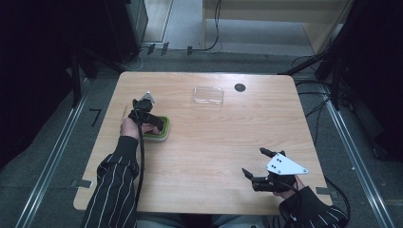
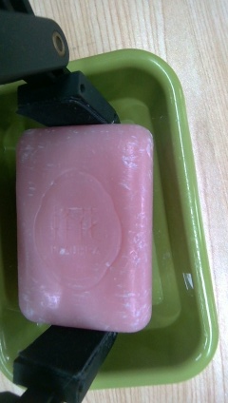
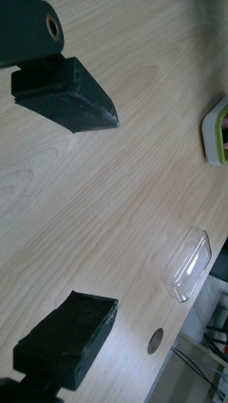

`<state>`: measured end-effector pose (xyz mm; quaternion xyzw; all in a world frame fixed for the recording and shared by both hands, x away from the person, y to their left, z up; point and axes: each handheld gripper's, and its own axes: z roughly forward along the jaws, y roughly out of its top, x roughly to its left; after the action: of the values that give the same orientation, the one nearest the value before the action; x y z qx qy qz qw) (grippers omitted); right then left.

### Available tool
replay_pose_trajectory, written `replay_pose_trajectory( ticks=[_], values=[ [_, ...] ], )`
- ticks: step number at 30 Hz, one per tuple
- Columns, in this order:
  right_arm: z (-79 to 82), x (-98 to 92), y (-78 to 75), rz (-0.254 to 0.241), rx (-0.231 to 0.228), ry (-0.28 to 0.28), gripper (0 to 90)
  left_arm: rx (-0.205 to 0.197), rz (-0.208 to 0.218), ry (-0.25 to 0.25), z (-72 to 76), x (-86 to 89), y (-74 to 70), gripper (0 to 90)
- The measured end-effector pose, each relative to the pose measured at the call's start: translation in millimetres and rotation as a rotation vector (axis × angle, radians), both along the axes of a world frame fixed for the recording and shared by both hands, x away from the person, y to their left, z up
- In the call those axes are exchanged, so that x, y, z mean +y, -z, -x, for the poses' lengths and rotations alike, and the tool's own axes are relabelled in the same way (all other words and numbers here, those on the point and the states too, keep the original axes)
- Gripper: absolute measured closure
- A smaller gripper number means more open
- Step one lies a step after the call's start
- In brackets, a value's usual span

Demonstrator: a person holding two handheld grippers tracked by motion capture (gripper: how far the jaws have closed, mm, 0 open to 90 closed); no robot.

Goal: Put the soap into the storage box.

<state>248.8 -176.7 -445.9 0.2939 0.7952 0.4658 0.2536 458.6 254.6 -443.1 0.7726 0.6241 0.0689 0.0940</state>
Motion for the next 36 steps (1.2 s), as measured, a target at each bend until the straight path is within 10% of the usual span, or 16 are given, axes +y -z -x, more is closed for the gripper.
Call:
replay_pose_trajectory(
  ticks=[36],
  values=[
    [-1.3, 2.7, -0.7, -0.006, -0.001, -0.011, 13.8, -0.044, -0.026, 0.062, 24.9, 3.6, -30.6, 1.3]
  ],
)
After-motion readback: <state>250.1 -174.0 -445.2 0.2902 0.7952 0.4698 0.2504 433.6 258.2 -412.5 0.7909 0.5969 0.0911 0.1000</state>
